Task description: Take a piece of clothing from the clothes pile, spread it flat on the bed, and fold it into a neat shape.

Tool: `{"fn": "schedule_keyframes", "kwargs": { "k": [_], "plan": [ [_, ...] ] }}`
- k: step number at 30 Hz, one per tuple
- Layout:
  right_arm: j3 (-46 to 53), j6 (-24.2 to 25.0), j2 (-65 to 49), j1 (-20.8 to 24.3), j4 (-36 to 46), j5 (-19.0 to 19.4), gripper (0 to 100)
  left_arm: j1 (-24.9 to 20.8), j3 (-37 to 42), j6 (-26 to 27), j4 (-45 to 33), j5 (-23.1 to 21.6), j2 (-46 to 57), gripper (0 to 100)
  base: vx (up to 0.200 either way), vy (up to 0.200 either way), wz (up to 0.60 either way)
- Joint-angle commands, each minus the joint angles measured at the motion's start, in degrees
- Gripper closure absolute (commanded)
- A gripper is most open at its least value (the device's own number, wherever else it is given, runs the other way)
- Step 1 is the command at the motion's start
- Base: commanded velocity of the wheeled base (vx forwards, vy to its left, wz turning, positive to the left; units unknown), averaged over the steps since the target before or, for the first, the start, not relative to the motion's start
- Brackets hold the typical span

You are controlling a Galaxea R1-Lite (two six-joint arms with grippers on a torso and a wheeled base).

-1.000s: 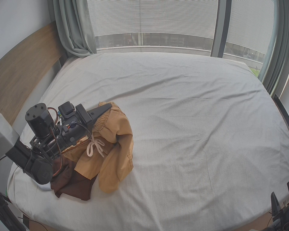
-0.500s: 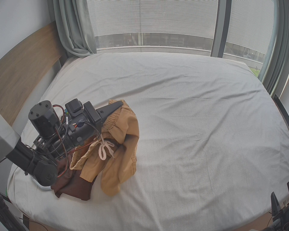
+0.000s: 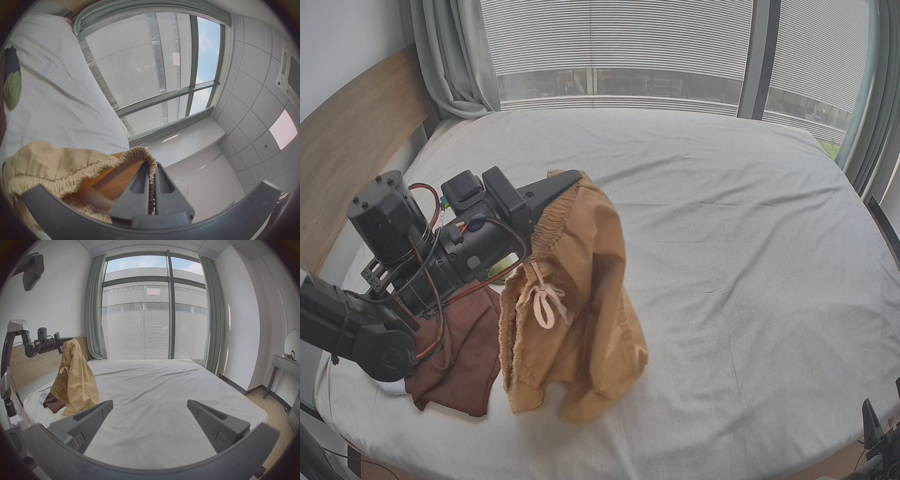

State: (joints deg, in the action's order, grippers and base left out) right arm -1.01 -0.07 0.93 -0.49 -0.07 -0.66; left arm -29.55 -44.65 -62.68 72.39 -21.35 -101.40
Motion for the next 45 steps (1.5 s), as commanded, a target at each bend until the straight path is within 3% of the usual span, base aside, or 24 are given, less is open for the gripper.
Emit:
{"fn": "schedule_keyframes", "kwargs": {
  "k": [1, 4, 14, 18, 32, 40, 45],
  "plan": [
    [1.01, -0.01, -0.93, -0.04, -0.01, -0.04, 0, -2.62, -2.28, -0.16, -1.46, 1.31, 1.12, 100, 0.0, 0.0, 0.0],
    [1.01, -0.01, -0.93, -0.04, -0.01, -0.04, 0, -4.82, -5.8, -0.33, -5.15, 4.29, 1.03, 100, 0.0, 0.0, 0.0],
    [1.01, -0.01, -0.93, 0.05, -0.01, 0.04, 0, -9.65, -12.65, -2.97, -10.6, 7.37, -1.61, 100, 0.0, 0.0, 0.0],
    [1.01, -0.01, -0.93, 0.05, -0.01, 0.04, 0, -13.6, -16.34, -2.97, -12.97, 10.54, -4.51, 100, 0.0, 0.0, 0.0],
    [1.01, -0.01, -0.93, 0.05, -0.01, 0.04, 0, -19.49, -25.66, -3.32, -19.04, 10.45, -8.29, 100, 0.0, 0.0, 0.0],
    [1.01, -0.01, -0.93, 0.05, -0.01, 0.04, 0, -21.6, -30.23, -10.62, -21.5, 10.62, -7.41, 100, 0.0, 0.0, 0.0],
    [1.01, -0.01, -0.93, 0.05, -0.01, 0.04, 0, -20.02, -27.77, -12.37, -20.97, 12.03, -7.14, 100, 0.0, 0.0, 0.0]
  ]
}}
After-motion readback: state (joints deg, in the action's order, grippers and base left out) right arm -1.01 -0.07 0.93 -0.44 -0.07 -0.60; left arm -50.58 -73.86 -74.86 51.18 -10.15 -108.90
